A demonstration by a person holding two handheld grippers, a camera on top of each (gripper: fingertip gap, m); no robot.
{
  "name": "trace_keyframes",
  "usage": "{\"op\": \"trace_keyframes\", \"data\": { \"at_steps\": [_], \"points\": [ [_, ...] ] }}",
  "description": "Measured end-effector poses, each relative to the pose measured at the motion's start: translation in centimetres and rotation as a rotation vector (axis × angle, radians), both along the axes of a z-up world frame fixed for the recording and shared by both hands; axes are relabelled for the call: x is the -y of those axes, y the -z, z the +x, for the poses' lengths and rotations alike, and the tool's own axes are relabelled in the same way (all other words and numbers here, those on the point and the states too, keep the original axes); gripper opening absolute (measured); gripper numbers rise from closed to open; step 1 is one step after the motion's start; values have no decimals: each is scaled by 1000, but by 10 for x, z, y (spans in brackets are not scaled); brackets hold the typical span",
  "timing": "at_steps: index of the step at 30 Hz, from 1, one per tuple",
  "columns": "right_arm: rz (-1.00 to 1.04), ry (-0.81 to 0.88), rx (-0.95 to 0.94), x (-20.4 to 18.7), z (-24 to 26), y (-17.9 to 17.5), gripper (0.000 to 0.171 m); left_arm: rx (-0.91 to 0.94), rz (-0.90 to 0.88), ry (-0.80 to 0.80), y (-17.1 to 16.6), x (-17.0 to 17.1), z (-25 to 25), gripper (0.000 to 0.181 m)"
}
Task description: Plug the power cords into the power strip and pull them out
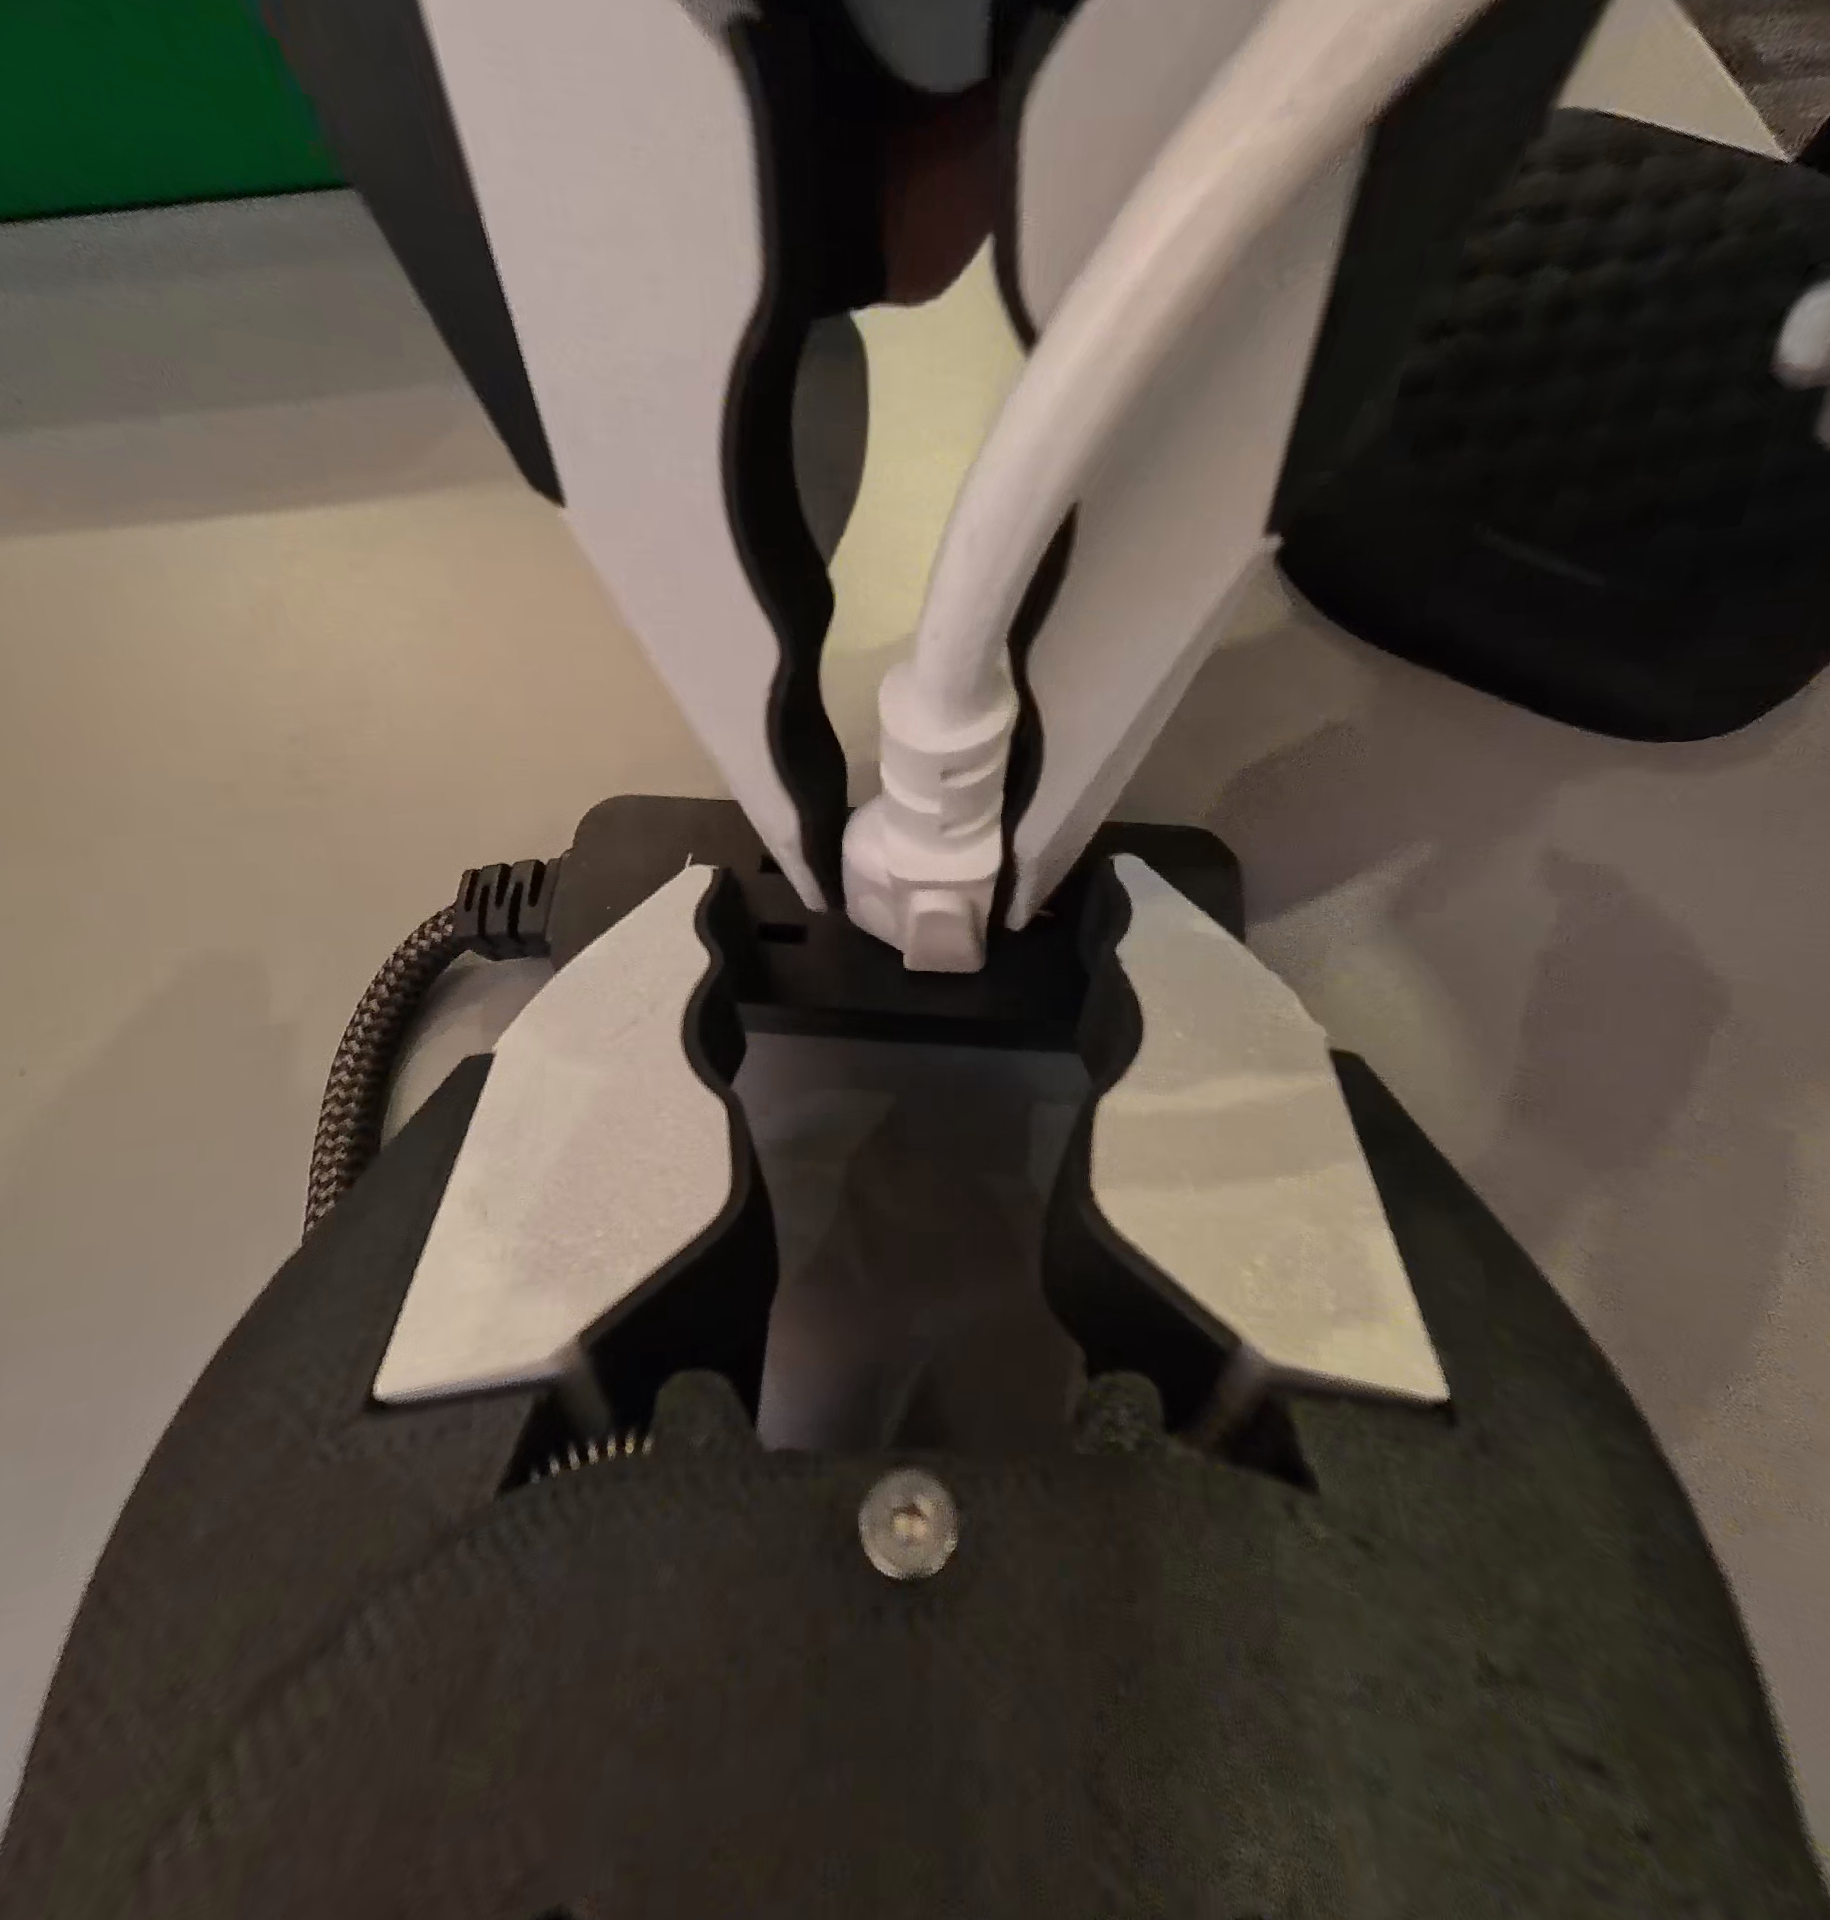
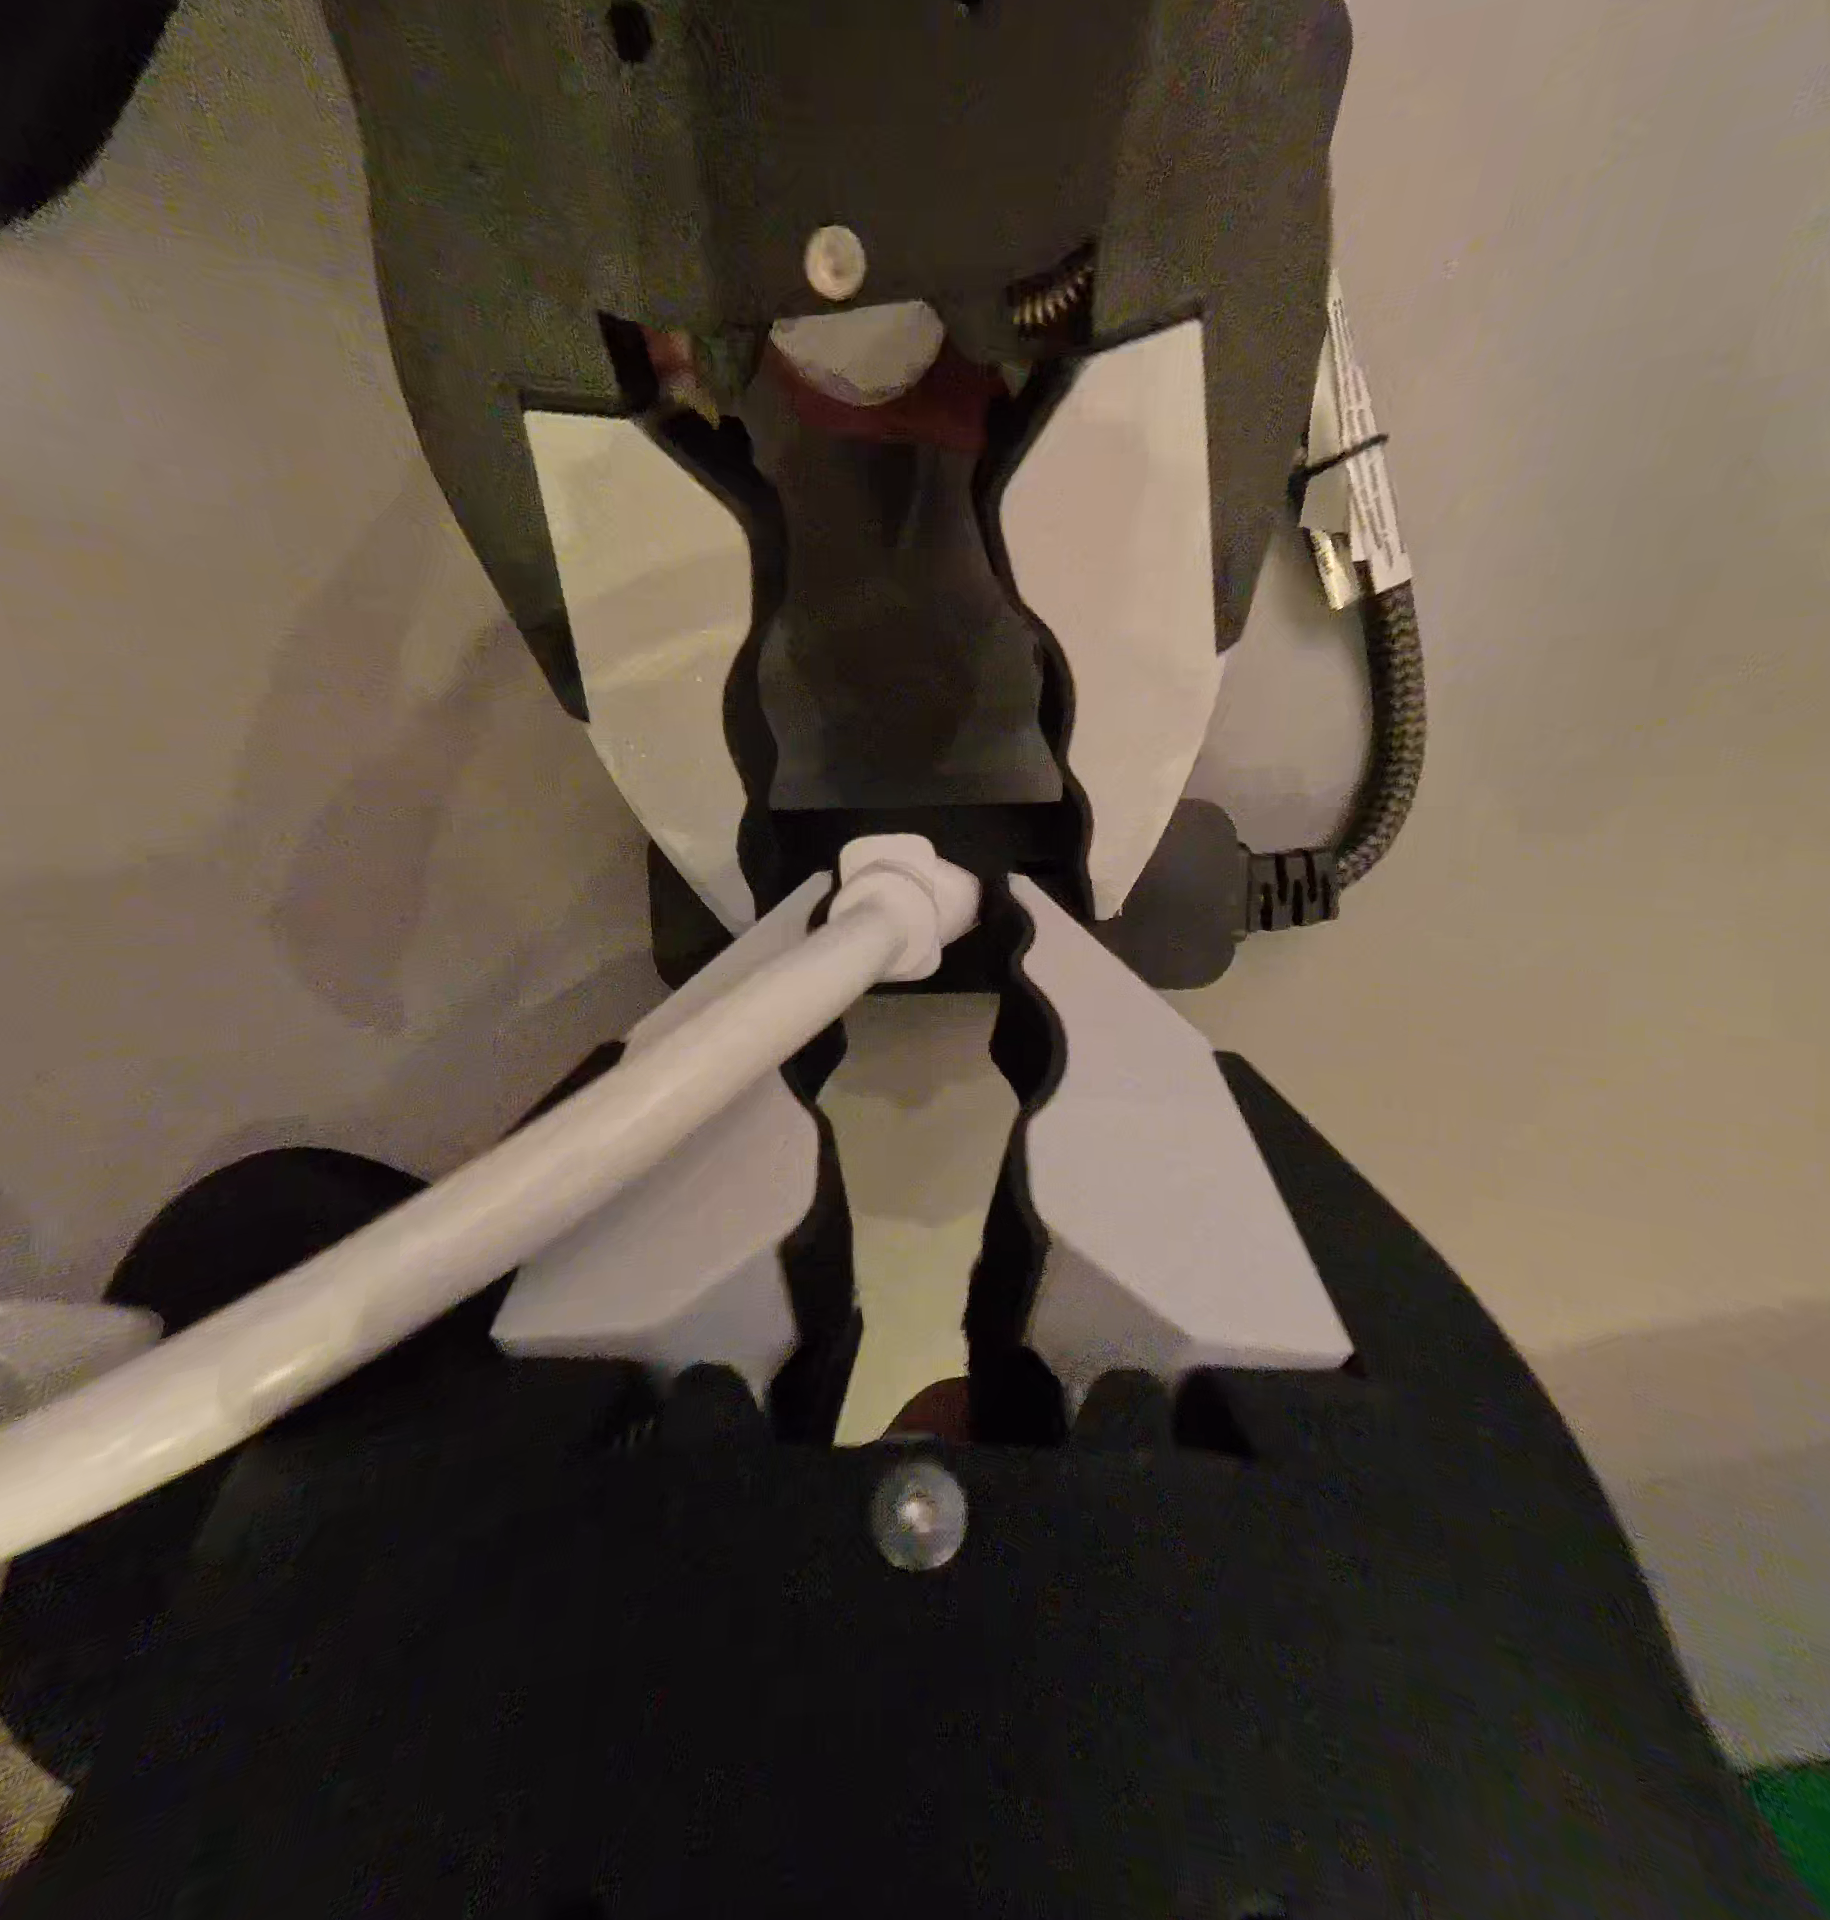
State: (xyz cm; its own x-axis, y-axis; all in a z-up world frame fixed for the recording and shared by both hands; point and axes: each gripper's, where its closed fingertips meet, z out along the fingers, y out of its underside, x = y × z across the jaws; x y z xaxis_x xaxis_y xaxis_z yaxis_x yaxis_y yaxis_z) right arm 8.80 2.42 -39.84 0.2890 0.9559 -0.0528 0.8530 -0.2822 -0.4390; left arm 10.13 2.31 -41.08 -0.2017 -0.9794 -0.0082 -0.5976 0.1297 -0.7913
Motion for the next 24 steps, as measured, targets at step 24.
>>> {"op": "trace_keyframes", "data": {
  "at_steps": [24],
  "points": [
    [212, -49, 175, 2, 2, -4, 21, 3, 1, 12, 1, 2, 1, 64]
  ]
}}
